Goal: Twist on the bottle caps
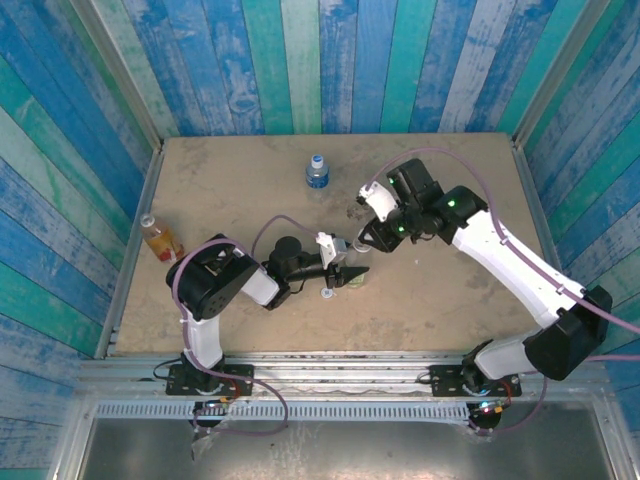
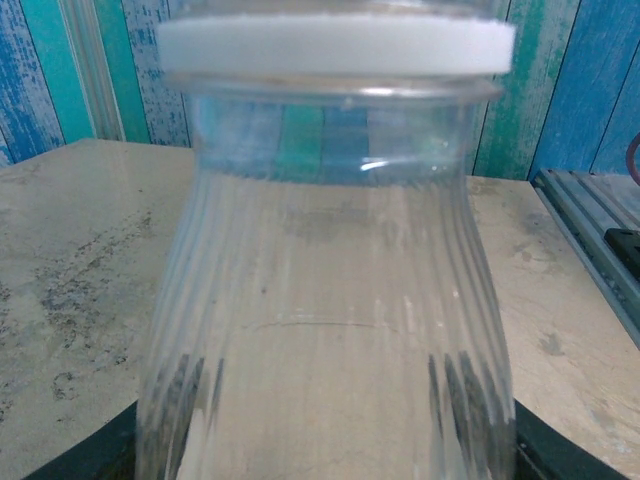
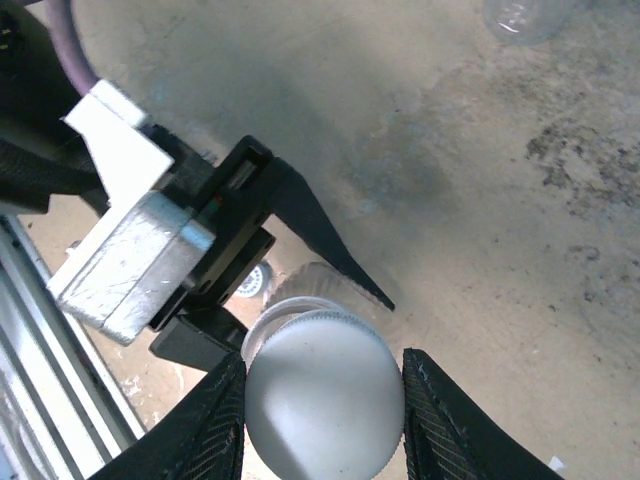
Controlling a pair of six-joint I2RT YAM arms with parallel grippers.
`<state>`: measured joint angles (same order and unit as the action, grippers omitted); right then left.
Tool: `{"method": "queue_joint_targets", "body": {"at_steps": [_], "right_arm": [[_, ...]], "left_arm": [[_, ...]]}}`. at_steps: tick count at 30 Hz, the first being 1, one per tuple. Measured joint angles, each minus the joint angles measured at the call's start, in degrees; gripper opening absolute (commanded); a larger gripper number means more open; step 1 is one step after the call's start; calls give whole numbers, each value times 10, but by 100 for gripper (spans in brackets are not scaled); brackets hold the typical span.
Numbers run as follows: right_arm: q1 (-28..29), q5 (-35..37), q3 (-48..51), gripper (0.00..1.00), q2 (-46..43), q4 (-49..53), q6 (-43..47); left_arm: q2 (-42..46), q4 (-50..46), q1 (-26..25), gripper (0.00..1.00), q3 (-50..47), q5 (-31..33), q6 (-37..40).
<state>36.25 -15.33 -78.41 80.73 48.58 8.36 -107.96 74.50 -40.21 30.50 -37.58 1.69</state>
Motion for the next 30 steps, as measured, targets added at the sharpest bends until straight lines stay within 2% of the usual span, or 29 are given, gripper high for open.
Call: {"method": "queue_joint_targets", "body": {"at_steps": [7,30], "right_arm": [[1,-31,0,36,3,1,23],[-3,-8,14,37,6,-18,22]], "left_arm": [[-3,4,1,59,0,-3,-1],[-3,0,2,59,3,-3,-4]]}}
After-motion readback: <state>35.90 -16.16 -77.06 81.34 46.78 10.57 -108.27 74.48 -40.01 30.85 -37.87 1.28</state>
